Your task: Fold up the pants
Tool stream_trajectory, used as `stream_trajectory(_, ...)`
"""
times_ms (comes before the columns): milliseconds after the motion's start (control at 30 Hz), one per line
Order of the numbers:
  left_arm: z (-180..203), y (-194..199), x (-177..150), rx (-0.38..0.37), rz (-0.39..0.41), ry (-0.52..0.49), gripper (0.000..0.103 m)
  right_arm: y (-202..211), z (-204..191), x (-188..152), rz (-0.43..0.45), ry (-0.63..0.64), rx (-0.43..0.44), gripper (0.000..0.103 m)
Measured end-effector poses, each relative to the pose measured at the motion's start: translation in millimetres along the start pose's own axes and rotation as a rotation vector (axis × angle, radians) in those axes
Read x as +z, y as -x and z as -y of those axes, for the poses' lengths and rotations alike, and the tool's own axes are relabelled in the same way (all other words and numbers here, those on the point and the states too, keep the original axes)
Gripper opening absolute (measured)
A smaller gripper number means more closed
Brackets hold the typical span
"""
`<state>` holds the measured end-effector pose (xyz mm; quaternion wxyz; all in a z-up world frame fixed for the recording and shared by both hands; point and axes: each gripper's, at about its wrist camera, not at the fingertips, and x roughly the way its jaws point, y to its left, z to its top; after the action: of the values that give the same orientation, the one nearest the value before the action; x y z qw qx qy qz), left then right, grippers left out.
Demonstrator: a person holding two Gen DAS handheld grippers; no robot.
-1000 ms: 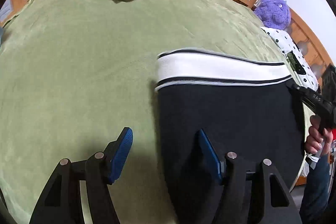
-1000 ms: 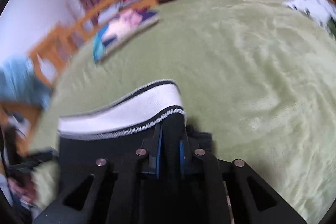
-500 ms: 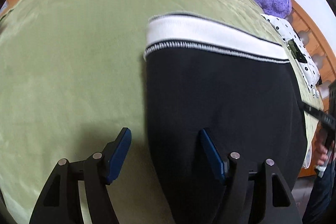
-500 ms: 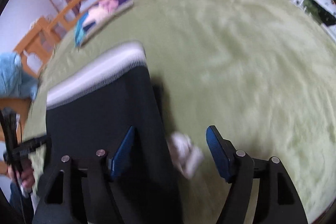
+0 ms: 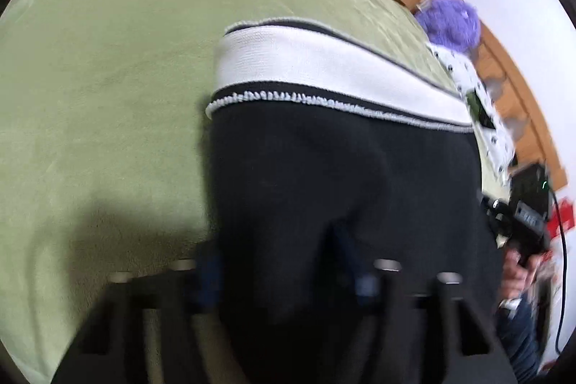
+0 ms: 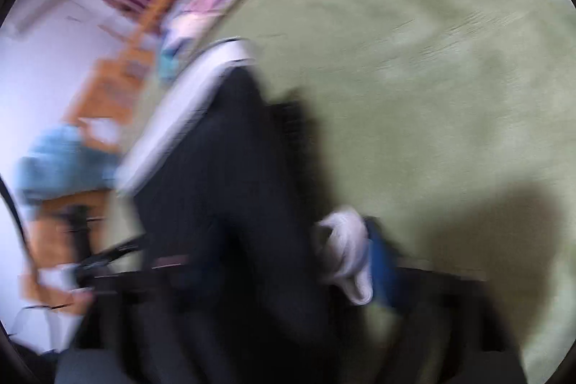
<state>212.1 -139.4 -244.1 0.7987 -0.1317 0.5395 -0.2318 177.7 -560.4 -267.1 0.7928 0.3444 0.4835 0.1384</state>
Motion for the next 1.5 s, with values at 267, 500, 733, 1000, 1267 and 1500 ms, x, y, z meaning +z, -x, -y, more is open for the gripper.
stream_trajectory(267, -8, 64, 8, -0.1, 0.05, 0.026, 0.012, 21, -39, -16, 0.09, 0.002, -0.084, 0.024)
stream_trajectory(500, -56, 136, -2, -0.03, 0.099, 0.021, 0.012, 0, -107, -47, 0.04, 0.055, -0.017, 0.021)
stream_trajectory(733, -142, 187, -10, 0.153, 0.121, 0.072, 0.013, -77, -183, -91, -0.063, 0.094, 0.109, 0.021)
stream_trajectory(1000, -128, 167, -33, 0.304, 0.074, -0.029, 0.043, -84, -166, -88, -0.06, 0.114, -0.038, 0.031)
stream_trajectory(1267, -92, 196, -101, 0.351, 0.114, -0.093, 0.06, -16, -218, -142, 0.082, 0.33, -0.165, 0.034)
stream_trajectory(1500, -111, 159, -182, 0.263, -0.079, 0.016, 0.06, -65, -192, -209, -0.079, 0.351, -0.277, 0.029)
